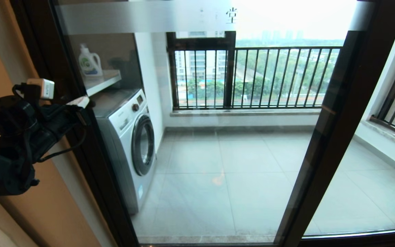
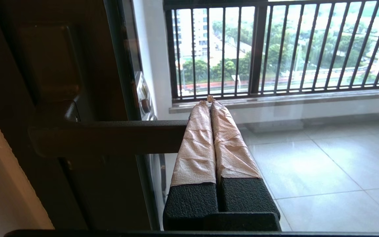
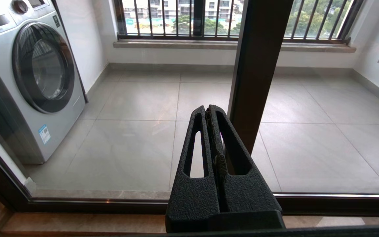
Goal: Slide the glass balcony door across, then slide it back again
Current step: Open the slid door
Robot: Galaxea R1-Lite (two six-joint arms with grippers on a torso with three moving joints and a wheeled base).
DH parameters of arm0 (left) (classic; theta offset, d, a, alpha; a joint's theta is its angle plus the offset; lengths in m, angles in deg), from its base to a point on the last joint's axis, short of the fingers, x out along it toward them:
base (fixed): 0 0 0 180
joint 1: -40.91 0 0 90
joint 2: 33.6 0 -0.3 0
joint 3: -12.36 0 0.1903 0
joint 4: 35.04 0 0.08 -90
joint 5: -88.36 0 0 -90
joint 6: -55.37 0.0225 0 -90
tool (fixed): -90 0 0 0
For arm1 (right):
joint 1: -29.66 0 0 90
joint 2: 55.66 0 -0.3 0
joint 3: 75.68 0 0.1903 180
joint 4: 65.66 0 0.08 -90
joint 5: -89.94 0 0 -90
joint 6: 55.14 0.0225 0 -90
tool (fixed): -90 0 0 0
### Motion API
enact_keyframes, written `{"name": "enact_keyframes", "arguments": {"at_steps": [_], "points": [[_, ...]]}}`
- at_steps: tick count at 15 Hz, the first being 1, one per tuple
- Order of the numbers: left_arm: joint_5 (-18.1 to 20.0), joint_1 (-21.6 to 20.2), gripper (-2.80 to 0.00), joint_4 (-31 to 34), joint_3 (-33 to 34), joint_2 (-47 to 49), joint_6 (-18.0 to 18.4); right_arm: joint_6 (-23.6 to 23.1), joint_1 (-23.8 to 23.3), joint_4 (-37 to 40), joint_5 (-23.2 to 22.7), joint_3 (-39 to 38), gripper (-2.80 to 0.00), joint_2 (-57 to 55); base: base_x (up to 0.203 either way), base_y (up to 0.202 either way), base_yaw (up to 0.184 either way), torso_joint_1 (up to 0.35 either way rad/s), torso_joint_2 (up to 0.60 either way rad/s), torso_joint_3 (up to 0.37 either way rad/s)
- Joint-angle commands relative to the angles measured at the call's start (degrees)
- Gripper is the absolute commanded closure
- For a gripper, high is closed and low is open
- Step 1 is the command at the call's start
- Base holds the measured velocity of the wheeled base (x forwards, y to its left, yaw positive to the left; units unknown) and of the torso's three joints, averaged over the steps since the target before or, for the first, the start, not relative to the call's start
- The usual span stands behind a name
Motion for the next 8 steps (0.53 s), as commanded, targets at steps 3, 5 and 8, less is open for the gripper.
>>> {"name": "enact_keyframes", "arguments": {"at_steps": [3, 5, 8], "points": [[-0.2, -0.8, 0.00, -0.1, 0.7, 2.6, -0.1, 0.0, 0.0, 0.0, -0.1, -0.7, 0.00, 0.0, 0.000, 0.000, 0.000, 0.000, 0.00, 0.000], [-0.1, -1.2, 0.00, -0.1, 1.6, 2.7, -0.2, 0.0, 0.0, 0.0, 0.0, -0.7, 0.00, 0.0, 0.000, 0.000, 0.000, 0.000, 0.00, 0.000], [-0.1, -1.2, 0.00, -0.1, 1.7, 2.7, -0.2, 0.0, 0.0, 0.0, 0.0, -0.7, 0.00, 0.0, 0.000, 0.000, 0.000, 0.000, 0.00, 0.000]]}}
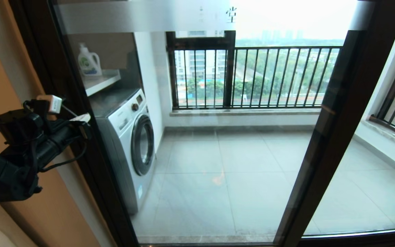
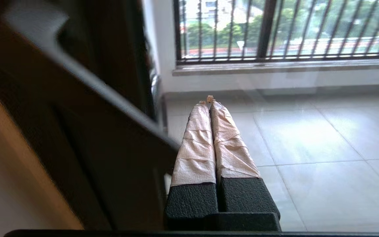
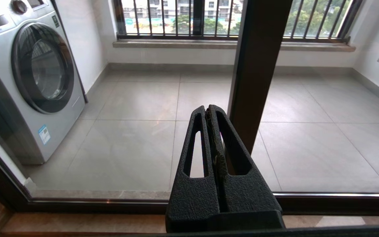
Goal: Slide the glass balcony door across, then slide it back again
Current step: Open the slid door
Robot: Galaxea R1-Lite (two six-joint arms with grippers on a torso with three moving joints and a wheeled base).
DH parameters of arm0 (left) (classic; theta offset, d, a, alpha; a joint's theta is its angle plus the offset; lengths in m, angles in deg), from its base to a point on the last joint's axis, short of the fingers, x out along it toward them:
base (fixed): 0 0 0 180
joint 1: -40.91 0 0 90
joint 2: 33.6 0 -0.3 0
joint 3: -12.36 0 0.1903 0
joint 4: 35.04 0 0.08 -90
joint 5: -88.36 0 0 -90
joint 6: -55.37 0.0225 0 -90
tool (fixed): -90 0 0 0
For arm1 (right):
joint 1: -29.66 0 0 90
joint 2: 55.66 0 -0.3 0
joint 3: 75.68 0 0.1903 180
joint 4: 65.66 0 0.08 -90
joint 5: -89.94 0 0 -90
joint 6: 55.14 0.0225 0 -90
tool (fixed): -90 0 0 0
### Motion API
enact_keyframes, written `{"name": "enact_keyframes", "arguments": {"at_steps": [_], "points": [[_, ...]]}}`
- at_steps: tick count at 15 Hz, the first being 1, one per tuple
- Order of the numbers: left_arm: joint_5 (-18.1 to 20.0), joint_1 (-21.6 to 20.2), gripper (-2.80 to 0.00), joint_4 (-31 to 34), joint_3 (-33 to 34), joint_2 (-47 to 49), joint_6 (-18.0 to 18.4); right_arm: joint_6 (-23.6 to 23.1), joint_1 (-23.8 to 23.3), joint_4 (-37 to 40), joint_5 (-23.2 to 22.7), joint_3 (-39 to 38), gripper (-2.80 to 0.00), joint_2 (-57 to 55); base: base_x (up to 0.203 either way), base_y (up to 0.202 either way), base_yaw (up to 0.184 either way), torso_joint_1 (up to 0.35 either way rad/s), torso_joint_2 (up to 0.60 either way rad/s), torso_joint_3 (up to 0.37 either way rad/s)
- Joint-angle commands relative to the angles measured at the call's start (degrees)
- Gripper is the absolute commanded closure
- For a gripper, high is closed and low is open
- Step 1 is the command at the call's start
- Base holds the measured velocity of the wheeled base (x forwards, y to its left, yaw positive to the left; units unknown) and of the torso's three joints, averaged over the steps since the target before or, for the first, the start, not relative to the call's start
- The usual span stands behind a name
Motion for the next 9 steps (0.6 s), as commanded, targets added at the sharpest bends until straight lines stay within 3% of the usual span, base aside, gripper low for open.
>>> {"name": "enact_keyframes", "arguments": {"at_steps": [1, 9], "points": [[0.2, -0.1, 0.00, -0.9, 0.0, 0.1, 0.0, 0.0, 0.0, 0.0, -0.1, -0.7, 0.00, 0.0, 0.000, 0.000, 0.000, 0.000, 0.00, 0.000], [0.2, -2.7, 0.00, -1.0, 0.1, 1.3, -0.3, 0.0, 0.0, 0.0, 0.0, -0.7, 0.00, 0.0, 0.000, 0.000, 0.000, 0.000, 0.00, 0.000]]}}
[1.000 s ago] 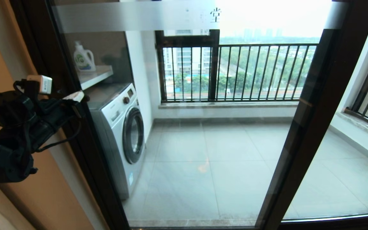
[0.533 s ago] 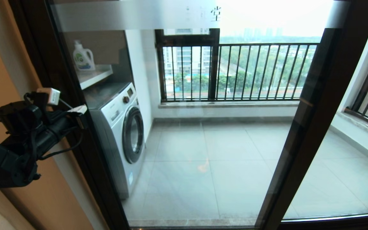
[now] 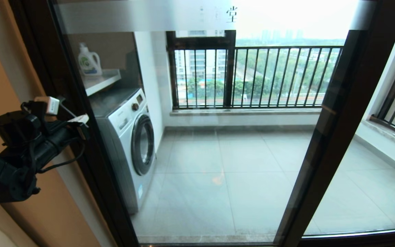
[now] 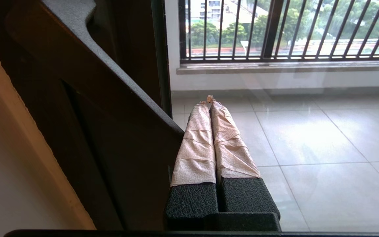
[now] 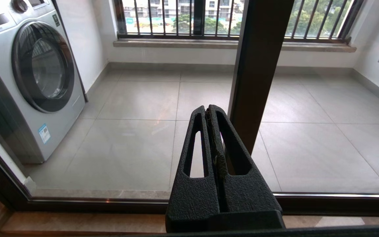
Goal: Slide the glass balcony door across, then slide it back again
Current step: Open the slid door
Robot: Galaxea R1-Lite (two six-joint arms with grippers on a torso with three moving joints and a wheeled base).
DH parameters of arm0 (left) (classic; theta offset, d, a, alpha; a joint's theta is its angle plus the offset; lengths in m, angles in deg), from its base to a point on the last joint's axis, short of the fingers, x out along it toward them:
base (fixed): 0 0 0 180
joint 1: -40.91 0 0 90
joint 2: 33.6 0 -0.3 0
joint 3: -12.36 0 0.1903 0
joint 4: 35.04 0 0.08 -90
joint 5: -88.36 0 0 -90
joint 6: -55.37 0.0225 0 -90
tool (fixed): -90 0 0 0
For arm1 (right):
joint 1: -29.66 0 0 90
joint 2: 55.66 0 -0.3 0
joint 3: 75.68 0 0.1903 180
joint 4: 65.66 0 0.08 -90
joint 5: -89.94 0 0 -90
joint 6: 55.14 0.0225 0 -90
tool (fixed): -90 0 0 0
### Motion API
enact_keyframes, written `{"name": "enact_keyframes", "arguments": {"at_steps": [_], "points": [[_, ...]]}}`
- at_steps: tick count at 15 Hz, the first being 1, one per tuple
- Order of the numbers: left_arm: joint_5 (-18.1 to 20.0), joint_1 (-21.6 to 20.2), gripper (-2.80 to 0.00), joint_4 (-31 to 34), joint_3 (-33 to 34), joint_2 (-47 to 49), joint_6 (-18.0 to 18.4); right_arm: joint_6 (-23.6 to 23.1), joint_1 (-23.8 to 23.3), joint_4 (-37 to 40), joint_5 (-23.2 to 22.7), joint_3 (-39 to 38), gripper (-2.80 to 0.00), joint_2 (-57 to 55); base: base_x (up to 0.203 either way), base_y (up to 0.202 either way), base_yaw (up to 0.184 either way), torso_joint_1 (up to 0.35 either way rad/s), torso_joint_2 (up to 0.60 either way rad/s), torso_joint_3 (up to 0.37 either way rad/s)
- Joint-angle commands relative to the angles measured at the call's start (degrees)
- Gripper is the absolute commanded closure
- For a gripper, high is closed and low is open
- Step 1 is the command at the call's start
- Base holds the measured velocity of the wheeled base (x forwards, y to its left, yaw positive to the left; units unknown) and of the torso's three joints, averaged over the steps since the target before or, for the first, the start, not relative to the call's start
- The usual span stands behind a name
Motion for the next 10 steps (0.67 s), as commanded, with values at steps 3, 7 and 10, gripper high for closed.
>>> {"name": "enact_keyframes", "arguments": {"at_steps": [3, 7, 10], "points": [[0.0, -1.7, 0.00, -0.9, -0.1, 1.7, 0.0, 0.0, 0.0, 0.0, -0.1, -0.7, 0.00, 0.0, 0.000, 0.000, 0.000, 0.000, 0.00, 0.000], [0.2, -3.7, 0.00, -4.3, -0.6, 3.9, 0.2, 0.0, 0.0, 0.0, -0.1, -0.7, 0.00, 0.0, 0.000, 0.000, 0.000, 0.000, 0.00, 0.000], [0.4, -5.1, 0.00, -4.5, -0.5, 4.4, 0.2, 0.0, 0.0, 0.0, 0.0, -0.7, 0.00, 0.0, 0.000, 0.000, 0.000, 0.000, 0.00, 0.000]]}}
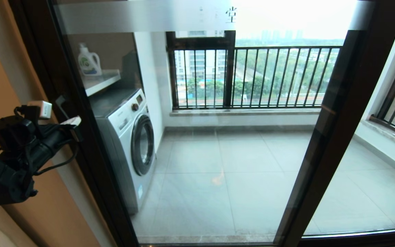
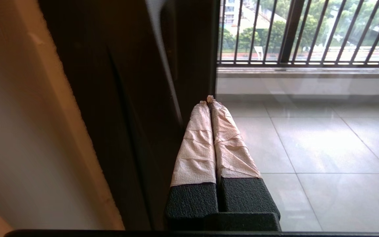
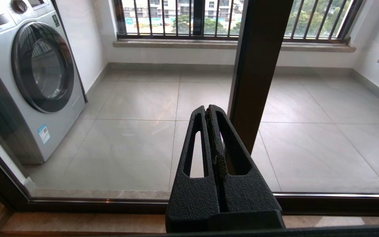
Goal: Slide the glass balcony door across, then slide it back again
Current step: Open the slid door
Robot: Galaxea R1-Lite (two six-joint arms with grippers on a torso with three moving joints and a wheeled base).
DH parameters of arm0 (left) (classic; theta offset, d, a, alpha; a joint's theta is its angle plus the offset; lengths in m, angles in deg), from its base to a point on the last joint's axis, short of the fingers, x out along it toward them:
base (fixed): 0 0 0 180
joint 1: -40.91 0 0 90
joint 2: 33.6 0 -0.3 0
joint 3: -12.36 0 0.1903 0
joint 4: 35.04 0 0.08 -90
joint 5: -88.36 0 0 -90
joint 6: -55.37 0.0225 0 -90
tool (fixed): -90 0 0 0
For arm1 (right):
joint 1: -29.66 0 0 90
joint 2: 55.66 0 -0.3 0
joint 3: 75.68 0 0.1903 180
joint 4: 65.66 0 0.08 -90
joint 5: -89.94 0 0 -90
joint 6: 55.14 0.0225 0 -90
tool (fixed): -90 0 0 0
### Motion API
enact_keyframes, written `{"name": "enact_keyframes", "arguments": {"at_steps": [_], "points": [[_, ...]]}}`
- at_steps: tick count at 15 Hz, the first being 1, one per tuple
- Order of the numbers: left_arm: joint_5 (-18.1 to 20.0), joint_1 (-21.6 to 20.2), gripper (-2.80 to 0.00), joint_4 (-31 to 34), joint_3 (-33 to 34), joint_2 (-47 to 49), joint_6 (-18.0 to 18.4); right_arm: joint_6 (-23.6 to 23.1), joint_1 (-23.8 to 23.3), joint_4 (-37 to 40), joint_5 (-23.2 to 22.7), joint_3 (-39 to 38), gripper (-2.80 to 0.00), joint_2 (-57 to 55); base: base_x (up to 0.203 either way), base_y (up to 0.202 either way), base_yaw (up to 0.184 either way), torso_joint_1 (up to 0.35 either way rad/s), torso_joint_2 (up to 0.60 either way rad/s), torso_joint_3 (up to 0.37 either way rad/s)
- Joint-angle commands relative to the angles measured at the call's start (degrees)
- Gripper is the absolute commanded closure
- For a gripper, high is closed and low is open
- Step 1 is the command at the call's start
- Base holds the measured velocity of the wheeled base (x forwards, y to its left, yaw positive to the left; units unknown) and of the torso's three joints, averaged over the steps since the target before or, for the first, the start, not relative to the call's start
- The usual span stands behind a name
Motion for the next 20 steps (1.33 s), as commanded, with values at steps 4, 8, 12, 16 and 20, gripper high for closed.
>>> {"name": "enact_keyframes", "arguments": {"at_steps": [4, 8, 12, 16, 20], "points": [[0.2, -1.0, 0.00, -0.6, -0.1, 1.0, 0.0, -0.1, 0.0, 0.0, 0.0, -0.7, 0.00, 0.0, 0.000, 0.000, 0.000, 0.000, 0.00, 0.000], [0.3, -1.1, 0.00, -0.6, -0.2, 0.9, 0.0, -0.1, 0.0, 0.0, -0.1, -0.7, 0.00, 0.0, 0.000, 0.000, 0.000, 0.000, 0.00, 0.000], [0.4, -2.6, 0.00, -0.6, -0.9, 1.0, 0.0, -0.1, 0.0, 0.0, -0.1, -0.7, 0.00, 0.0, 0.000, 0.000, 0.000, 0.000, 0.00, 0.000], [0.5, -3.3, 0.00, -0.5, -1.6, 2.0, 0.1, -0.1, 0.0, 0.0, -0.1, -0.7, 0.00, 0.0, 0.000, 0.000, 0.000, 0.000, 0.00, 0.000], [1.6, -3.2, 0.00, -0.6, 1.2, -1.0, 0.1, -0.1, 0.0, 0.0, 0.0, -0.7, 0.00, 0.0, 0.000, 0.000, 0.000, 0.000, 0.00, 0.000]]}}
